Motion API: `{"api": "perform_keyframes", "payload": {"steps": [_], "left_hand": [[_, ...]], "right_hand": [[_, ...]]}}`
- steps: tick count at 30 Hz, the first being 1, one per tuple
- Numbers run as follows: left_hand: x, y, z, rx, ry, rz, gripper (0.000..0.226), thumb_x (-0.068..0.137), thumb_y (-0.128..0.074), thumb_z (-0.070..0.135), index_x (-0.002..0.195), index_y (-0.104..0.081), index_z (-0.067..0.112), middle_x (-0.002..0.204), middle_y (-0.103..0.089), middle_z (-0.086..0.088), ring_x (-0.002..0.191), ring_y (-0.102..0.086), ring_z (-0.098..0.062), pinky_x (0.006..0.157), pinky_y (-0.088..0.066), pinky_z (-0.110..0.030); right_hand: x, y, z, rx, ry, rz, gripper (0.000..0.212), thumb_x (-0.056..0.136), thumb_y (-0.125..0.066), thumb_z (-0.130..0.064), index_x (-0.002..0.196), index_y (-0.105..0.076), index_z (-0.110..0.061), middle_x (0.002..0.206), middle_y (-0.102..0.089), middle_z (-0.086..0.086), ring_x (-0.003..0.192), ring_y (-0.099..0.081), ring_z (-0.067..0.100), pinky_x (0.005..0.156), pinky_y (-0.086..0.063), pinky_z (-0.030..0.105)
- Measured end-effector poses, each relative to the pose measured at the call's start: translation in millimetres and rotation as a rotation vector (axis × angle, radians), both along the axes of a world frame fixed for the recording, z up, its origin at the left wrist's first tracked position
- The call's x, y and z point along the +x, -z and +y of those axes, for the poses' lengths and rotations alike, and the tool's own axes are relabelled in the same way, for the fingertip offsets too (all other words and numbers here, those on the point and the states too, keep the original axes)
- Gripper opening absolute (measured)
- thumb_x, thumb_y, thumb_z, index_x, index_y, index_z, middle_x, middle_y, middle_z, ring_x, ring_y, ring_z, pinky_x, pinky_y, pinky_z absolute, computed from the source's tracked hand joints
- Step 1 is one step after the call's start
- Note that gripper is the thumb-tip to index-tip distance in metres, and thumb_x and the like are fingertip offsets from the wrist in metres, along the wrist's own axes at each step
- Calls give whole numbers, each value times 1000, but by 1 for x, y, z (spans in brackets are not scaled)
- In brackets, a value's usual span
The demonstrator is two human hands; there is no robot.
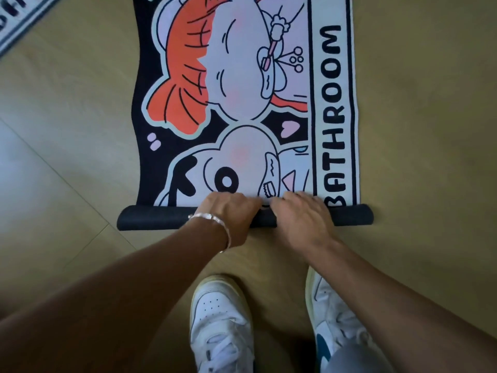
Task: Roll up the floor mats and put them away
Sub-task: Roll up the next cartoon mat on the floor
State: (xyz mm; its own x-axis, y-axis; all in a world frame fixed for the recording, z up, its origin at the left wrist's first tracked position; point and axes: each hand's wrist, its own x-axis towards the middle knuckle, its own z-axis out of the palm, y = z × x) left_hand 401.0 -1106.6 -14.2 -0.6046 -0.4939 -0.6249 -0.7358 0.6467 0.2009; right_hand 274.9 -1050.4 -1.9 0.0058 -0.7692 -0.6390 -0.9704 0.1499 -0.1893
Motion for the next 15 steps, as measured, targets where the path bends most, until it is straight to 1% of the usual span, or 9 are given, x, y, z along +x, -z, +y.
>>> {"api": "perform_keyframes", "payload": {"steps": [1,2,4,6,8,10,11,13,15], "left_hand": [[6,1,6,-51,-1,63,40,89,-48,21,125,-32,28,110,-54,2,97,-56,-20,71,-38,-31],[12,3,11,-101,-2,103,37,90,-46,21,121,-27,27,110,-50,3,98,-54,-19,74,-39,-32],[19,6,12,-126,-41,105,25,91,-45,20,110,-31,24,107,-51,3,94,-53,-19,74,-39,-32],[16,7,7,-69,-88,49,19,91,-46,19,108,-40,26,102,-58,2,88,-57,-20,70,-38,-31],[8,8,-1,-24,-78,-20,25,90,-47,20,113,-51,29,94,-61,2,84,-58,-21,69,-39,-31],[4,8,-8,0,-58,-42,23,89,-47,21,109,-54,29,83,-55,3,76,-53,-20,68,-40,-30],[5,6,-9,1,-52,-27,21,89,-47,21,108,-52,29,82,-52,4,74,-51,-19,67,-41,-30],[11,3,-3,-71,-13,59,24,90,-46,21,113,-40,26,91,-50,5,77,-49,-18,67,-41,-30],[18,5,8,-193,33,128,31,91,-45,21,118,-29,24,102,-47,3,86,-50,-19,67,-36,-31]], "right_hand": [[0,-2,-4,22,14,-10,23,88,-53,-13,108,-58,-22,98,-60,1,100,-57,22,91,-42,36],[0,-4,-9,51,17,-23,18,88,-53,-14,102,-59,-23,90,-59,1,93,-59,21,87,-44,35],[-1,-5,-16,121,17,-51,15,88,-54,-15,99,-58,-24,85,-58,0,83,-57,21,83,-47,35],[-1,-4,-14,117,21,-58,19,87,-55,-13,103,-56,-23,93,-60,1,88,-56,22,86,-44,35],[-2,2,-2,-29,-8,-29,28,86,-56,-8,111,-52,-20,105,-57,1,102,-53,22,93,-38,36],[-2,5,8,-158,-61,35,35,85,-60,-7,116,-49,-19,109,-52,2,107,-48,23,92,-36,36],[-3,6,9,-155,-67,52,35,86,-60,-9,116,-48,-21,109,-51,1,108,-47,22,91,-35,36],[-6,5,3,-87,-11,22,28,87,-56,-11,111,-51,-24,102,-51,-2,105,-49,21,88,-34,34],[-7,2,-10,-30,47,-25,18,84,-55,-13,96,-54,-26,87,-52,-4,94,-56,21,80,-34,33]]}}
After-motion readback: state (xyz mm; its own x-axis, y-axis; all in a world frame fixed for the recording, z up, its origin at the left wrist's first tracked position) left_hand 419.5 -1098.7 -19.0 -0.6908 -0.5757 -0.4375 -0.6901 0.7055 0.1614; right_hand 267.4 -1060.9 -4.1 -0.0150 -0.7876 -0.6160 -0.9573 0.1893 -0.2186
